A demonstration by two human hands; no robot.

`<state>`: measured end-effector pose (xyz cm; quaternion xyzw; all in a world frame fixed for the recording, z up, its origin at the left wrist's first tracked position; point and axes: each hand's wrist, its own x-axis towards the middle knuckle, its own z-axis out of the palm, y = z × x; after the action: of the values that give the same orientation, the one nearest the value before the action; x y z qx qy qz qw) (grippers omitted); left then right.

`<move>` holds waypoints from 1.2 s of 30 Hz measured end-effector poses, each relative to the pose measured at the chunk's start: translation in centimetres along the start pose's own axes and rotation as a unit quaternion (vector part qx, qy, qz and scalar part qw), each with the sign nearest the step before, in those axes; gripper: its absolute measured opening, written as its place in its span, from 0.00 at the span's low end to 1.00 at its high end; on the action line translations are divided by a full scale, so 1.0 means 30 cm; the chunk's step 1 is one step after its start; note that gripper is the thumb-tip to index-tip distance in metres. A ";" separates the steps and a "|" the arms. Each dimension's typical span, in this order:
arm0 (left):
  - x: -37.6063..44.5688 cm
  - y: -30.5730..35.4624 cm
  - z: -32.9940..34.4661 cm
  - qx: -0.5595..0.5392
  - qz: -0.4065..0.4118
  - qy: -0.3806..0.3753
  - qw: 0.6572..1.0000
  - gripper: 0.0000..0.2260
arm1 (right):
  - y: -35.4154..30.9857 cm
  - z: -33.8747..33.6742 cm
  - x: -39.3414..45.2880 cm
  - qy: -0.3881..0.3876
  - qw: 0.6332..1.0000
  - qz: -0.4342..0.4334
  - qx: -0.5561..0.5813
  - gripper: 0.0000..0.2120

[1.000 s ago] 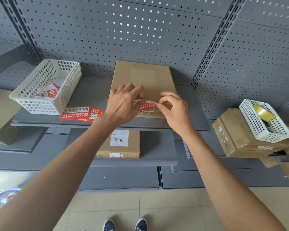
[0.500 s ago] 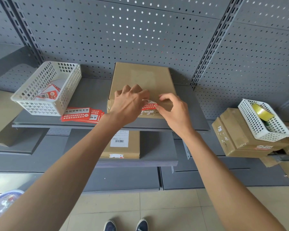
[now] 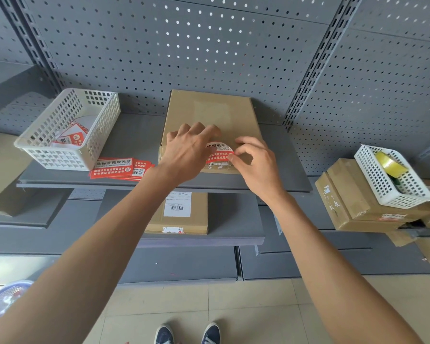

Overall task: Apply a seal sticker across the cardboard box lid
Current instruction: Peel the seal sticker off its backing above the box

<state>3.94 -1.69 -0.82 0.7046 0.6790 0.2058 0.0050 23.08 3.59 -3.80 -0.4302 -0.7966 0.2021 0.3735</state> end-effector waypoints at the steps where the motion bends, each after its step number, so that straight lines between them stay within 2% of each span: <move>1: 0.001 -0.008 -0.001 -0.014 -0.004 0.002 1.000 0.15 | 0.000 -0.001 0.000 -0.001 1.000 0.001 0.002 0.07; 7: 0.004 -0.072 -0.007 -0.084 -0.013 0.002 0.996 0.08 | -0.001 -0.006 -0.002 -0.006 1.000 -0.001 0.009 0.06; 11: -0.004 -0.095 -0.020 -0.135 -0.018 0.001 0.991 0.07 | 0.000 -0.006 -0.005 -0.009 1.000 -0.003 0.015 0.06; 29: -0.010 -0.099 -0.016 -0.151 0.002 0.003 0.989 0.02 | -0.012 -0.023 -0.009 -0.027 0.999 0.006 0.025 0.07; 36: -0.012 -0.092 -0.042 -0.217 -0.043 0.000 0.975 0.01 | -0.032 -0.032 -0.015 -0.010 0.996 0.045 0.075 0.04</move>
<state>0.93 -2.17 -0.55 0.6569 0.6479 0.3477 0.1667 23.46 2.67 -2.75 -0.4342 -0.7627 0.2824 0.3874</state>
